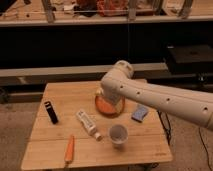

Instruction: Knock the eraser over

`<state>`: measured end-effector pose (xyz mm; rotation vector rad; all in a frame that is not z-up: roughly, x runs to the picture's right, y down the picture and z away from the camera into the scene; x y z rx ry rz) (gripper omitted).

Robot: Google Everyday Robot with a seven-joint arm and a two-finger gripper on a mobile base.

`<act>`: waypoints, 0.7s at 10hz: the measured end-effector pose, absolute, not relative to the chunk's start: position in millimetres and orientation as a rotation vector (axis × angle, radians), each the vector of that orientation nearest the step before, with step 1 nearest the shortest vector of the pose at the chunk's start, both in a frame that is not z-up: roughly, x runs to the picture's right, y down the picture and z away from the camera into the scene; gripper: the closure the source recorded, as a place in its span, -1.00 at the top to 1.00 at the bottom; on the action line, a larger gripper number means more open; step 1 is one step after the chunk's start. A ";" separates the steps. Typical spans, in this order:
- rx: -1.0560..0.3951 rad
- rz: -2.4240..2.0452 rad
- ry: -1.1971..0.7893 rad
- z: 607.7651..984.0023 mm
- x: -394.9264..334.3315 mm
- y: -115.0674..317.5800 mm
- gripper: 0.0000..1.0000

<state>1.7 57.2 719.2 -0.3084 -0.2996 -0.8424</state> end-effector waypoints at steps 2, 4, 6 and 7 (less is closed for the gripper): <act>-0.297 -0.883 -0.316 720.6 -21.1 55.7 0.60; -0.286 -0.928 -0.333 725.0 -28.7 52.2 0.60; -0.280 -0.952 -0.345 726.5 -36.4 53.6 0.60; -0.278 -0.956 -0.346 727.8 -38.4 54.1 0.60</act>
